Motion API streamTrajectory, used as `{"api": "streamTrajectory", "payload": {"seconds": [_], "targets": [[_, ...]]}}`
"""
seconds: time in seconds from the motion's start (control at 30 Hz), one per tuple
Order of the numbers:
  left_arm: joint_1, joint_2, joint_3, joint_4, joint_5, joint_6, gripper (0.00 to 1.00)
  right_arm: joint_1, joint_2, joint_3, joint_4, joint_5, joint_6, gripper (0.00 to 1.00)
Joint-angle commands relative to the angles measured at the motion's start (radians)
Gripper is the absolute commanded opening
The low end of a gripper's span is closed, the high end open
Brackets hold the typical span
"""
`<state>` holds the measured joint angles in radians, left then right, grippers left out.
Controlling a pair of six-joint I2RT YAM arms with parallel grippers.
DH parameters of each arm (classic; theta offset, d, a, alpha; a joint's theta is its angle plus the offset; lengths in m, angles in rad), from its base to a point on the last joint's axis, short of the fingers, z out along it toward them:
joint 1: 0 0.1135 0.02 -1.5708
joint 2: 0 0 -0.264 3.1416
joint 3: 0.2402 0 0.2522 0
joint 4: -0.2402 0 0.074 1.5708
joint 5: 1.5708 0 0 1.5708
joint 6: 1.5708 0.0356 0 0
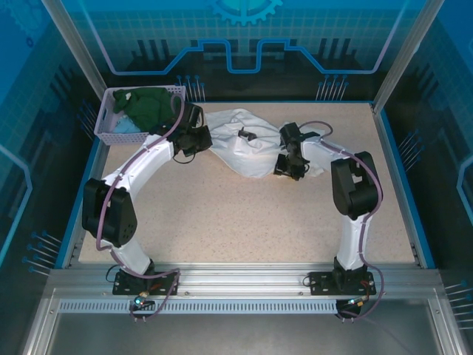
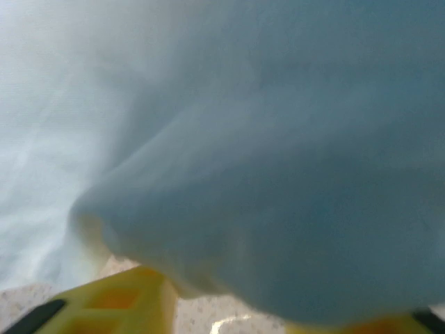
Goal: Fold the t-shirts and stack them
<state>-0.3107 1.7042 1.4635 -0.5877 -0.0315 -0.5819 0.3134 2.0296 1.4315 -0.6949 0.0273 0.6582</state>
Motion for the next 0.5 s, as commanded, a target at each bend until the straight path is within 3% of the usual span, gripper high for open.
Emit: {"api": "streamTrajectory", "payload": {"seconds": [0.0, 0.37, 0.47], "targets": [[-0.007, -0.025, 0.036, 0.019, 0.001, -0.001, 0.00, 0.006, 0.051, 0.047, -0.010, 0.050, 0.005, 0.35], [-0.007, -0.030, 0.026, 0.032, 0.004, -0.004, 0.00, 0.012, 0.058, 0.046, 0.010, 0.090, -0.033, 0.00], [-0.008, -0.037, 0.036, 0.031, 0.004, -0.006, 0.00, 0.005, -0.033, -0.003, 0.012, 0.095, -0.046, 0.00]]}}
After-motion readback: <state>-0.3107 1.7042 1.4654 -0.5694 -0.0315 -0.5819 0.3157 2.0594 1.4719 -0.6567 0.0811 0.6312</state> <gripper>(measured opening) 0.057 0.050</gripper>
